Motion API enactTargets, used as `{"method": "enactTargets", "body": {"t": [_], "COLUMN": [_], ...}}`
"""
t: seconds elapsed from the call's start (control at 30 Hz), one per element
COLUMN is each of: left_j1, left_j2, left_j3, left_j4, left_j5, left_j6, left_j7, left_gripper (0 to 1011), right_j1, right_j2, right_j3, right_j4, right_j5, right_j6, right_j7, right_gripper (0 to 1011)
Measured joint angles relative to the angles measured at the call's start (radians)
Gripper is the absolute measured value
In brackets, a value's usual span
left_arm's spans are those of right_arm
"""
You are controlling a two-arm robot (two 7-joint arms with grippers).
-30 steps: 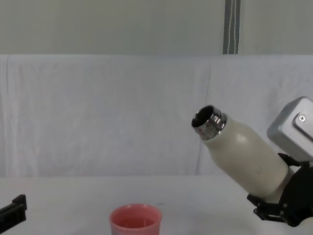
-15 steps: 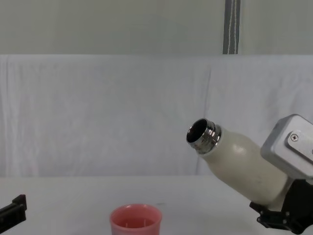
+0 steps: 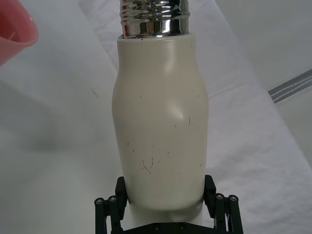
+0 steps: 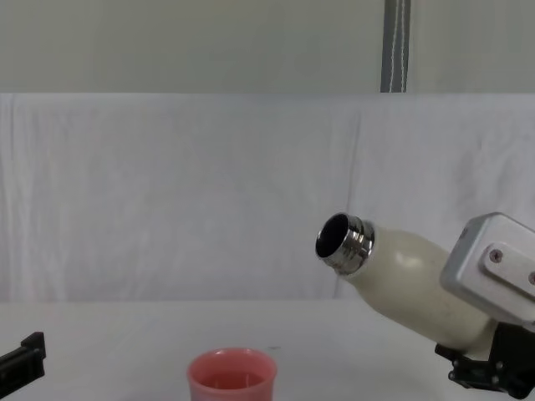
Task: Grasp the thermos with one hand and pour water into the cup lid.
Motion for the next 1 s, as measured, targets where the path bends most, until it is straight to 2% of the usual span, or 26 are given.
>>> {"method": "enactTargets", "body": {"t": [0.37, 1.0], "left_j1": [0.000, 0.000], "left_j2": [0.000, 0.000], "left_j3": [0.000, 0.000], "left_j4": [0.000, 0.000], "left_j5": [0.000, 0.000], "left_j6": [0.000, 0.000], "left_j7": [0.000, 0.000], "left_gripper": [1001, 1001], "right_j1": [0.009, 0.076], "right_j2": [0.014, 0.044], "right_j3": [-0.016, -0.069], "right_j4": [-0.003, 0.024], "right_j5": [-0.062, -0.148], "right_j6": [0.016, 0.026], "right_j7": [0.000, 0.042], "right_gripper": [955, 955]}}
